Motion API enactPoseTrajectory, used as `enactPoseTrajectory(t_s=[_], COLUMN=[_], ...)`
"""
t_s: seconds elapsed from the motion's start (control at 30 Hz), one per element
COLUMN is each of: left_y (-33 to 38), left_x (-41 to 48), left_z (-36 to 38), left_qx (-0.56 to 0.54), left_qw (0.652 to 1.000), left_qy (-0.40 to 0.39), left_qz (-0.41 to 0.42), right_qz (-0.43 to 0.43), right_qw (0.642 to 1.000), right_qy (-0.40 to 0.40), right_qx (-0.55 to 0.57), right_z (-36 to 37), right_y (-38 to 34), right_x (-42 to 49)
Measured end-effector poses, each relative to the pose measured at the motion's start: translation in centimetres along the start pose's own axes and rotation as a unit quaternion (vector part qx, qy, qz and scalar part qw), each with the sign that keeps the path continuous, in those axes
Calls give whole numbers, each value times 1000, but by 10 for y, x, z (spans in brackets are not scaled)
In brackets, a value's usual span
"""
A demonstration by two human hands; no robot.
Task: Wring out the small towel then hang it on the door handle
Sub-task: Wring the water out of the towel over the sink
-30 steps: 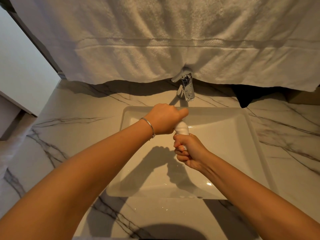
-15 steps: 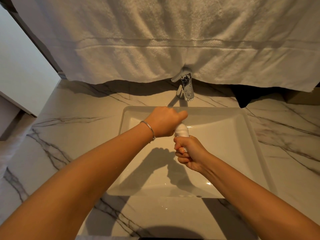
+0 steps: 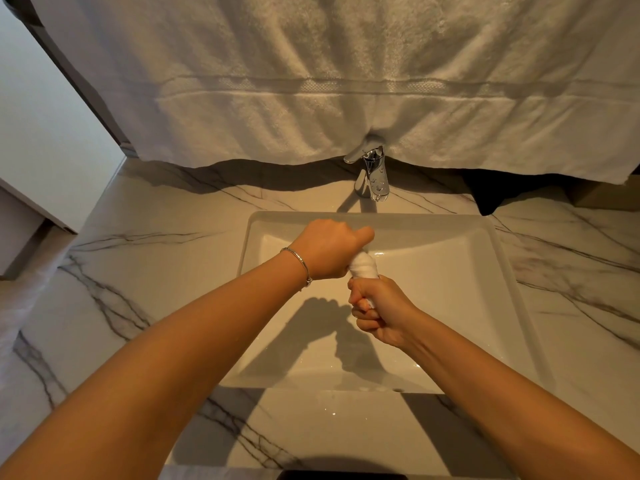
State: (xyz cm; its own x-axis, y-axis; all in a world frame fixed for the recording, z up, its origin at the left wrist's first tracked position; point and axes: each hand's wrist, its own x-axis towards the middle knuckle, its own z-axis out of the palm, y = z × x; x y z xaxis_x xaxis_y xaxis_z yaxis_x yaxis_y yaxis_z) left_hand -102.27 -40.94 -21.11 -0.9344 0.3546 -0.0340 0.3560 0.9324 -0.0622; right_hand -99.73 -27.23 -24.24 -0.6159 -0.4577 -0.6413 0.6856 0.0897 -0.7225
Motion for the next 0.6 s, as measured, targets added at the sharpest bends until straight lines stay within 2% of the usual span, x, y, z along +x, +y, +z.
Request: enactPoseTrajectory(t_s=[0.07,0.1,0.17,0.2,0.27,0.3,0.33,0.4,0.5,0.6], left_y=[-1,-2,-4,-5,-4,-3,-2,-2,-6,-7], left_x=[-2,-5,-9,-12,-18,-21,-23,-28,-34,-40], left_z=[3,5,9,10,13,14,14,13,8,3], left_qx=[-20,-41,-106,-147,-212,-230,-239,-238,-240,-246], left_qw=[1000,999,994,988,972,966,963,965,967,965], left_qy=[0,-2,-19,-38,-88,-106,-113,-95,-25,27], left_qz=[-9,-17,-31,-37,-44,-46,-47,-56,-82,-90], right_qz=[-22,-43,-93,-117,-150,-163,-180,-237,-316,-353], right_qw=[998,990,942,894,774,722,684,657,641,625], right_qy=[10,19,34,31,14,18,29,65,98,106], right_qx=[-64,-130,-322,-432,-615,-673,-706,-713,-693,-688], right_z=[-3,-6,-13,-18,-26,-29,-32,-34,-32,-29], right_y=[-1,-5,-19,-27,-42,-46,-49,-50,-50,-52], right_x=[0,0,0,0,-1,-2,-4,-8,-12,-13])
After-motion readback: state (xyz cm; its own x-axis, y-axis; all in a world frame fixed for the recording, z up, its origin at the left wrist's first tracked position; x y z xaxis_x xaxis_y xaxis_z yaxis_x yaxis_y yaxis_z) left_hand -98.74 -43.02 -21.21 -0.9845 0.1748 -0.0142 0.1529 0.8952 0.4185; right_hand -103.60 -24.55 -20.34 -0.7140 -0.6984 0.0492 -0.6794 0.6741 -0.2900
